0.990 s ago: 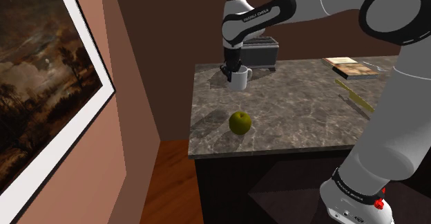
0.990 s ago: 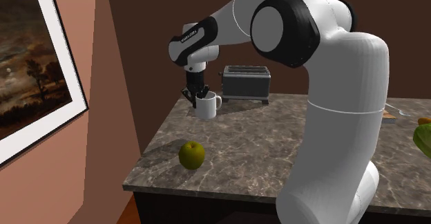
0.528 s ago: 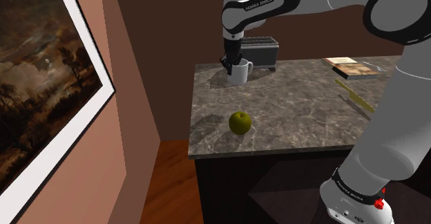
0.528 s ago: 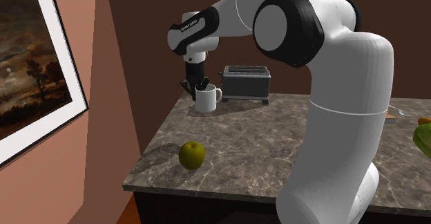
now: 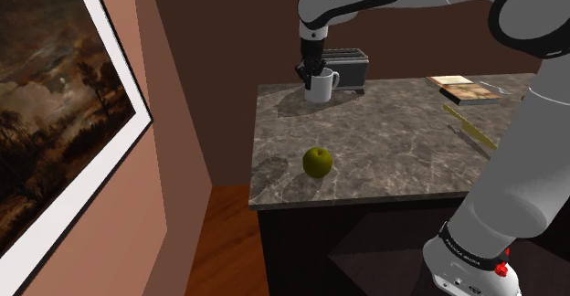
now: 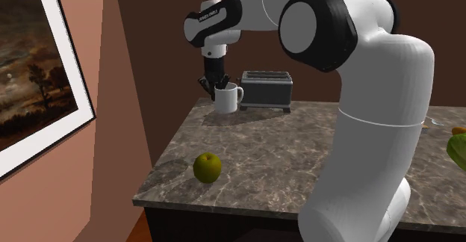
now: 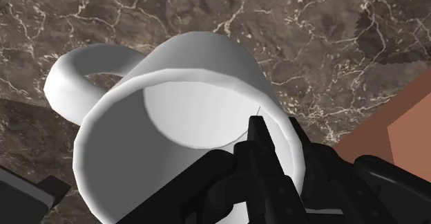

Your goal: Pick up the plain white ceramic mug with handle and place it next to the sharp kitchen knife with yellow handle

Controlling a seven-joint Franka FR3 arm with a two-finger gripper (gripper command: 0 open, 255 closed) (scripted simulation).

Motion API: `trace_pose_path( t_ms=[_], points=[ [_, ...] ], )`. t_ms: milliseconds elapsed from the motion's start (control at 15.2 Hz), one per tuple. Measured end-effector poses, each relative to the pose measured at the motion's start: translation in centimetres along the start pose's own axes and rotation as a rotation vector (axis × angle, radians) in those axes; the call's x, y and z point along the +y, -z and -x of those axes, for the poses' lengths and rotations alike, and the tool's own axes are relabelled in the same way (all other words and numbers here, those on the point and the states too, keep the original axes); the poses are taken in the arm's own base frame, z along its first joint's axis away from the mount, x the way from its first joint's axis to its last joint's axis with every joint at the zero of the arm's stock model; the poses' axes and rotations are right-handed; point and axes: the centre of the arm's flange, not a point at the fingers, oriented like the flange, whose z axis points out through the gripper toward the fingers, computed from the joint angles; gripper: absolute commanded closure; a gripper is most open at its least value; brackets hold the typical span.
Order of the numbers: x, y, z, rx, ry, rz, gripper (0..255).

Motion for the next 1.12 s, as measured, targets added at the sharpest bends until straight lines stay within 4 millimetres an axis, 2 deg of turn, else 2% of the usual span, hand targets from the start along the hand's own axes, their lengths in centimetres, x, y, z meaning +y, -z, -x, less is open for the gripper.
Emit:
trace_pose_path(
  t_ms=[1122],
  points=[
    [19.3, 0.1, 10.9, 0.0, -0.002, 0.0, 255]
  ],
)
